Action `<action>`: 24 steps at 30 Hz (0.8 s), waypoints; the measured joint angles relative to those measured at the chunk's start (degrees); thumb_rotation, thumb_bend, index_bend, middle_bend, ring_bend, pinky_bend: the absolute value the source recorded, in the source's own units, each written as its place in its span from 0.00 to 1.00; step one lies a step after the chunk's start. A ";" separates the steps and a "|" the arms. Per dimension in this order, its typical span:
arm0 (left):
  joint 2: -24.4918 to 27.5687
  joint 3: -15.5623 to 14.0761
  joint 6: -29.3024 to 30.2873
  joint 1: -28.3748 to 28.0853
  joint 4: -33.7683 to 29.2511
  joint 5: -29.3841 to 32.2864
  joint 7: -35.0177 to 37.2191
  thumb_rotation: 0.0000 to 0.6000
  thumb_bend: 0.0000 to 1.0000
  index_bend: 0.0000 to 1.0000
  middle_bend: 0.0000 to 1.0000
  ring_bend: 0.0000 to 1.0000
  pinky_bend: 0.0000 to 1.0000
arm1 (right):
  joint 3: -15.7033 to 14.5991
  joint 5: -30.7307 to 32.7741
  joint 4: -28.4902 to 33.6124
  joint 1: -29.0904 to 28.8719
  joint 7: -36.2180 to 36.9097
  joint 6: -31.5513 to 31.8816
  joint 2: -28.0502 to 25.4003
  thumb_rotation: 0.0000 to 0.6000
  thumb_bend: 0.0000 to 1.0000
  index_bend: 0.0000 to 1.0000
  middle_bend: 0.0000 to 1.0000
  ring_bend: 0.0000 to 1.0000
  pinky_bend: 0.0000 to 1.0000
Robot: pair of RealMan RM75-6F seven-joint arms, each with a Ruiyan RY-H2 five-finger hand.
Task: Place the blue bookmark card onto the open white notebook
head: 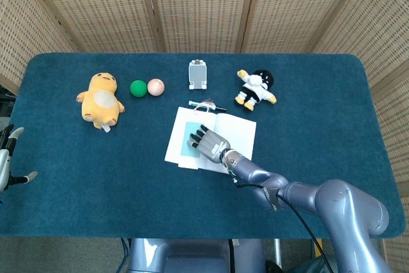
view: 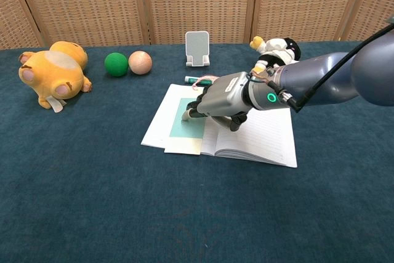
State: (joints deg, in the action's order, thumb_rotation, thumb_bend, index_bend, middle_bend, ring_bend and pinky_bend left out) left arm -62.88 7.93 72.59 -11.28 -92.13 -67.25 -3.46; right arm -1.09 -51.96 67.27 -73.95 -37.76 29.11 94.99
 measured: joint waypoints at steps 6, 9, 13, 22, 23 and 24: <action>0.10 -0.12 -0.27 -0.08 0.11 -0.13 0.25 1.00 0.00 0.00 0.00 0.00 0.00 | -1.41 3.10 1.70 0.06 -2.25 2.73 -0.20 1.00 1.00 0.00 0.00 0.00 0.00; 0.22 -0.16 -0.35 -0.10 0.13 -0.27 0.54 1.00 0.00 0.00 0.00 0.00 0.00 | -2.00 4.26 2.99 0.33 -3.71 5.09 -0.26 1.00 1.00 0.00 0.00 0.00 0.00; 0.33 -0.24 -0.08 0.03 0.08 -0.63 0.84 1.00 0.00 0.00 0.00 0.00 0.00 | -2.65 7.01 4.98 0.70 -6.61 8.84 -0.25 1.00 1.00 0.00 0.00 0.00 0.00; 0.41 -0.53 0.54 0.29 -0.21 -1.36 0.91 1.00 0.00 0.00 0.00 0.00 0.00 | -3.49 15.77 9.86 0.95 -13.87 15.32 -0.15 1.00 1.00 0.00 0.00 0.00 0.00; 0.41 -0.54 0.59 0.31 -0.22 -1.39 0.91 1.00 0.00 0.00 0.00 0.00 0.00 | -3.56 16.87 10.21 0.91 -14.56 15.68 -0.12 1.00 1.00 0.00 0.00 0.00 0.00; 0.39 -0.57 0.61 0.33 -0.22 -1.41 0.90 1.00 0.00 0.00 0.00 0.00 0.00 | -3.62 17.76 10.51 0.87 -15.09 15.98 -0.10 1.00 1.00 0.00 0.00 0.00 0.00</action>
State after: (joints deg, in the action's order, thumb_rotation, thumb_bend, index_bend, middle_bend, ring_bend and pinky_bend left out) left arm -62.49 7.36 73.20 -10.95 -92.35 -68.67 -2.56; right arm -4.71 -34.21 77.78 -73.09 -52.85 45.09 94.89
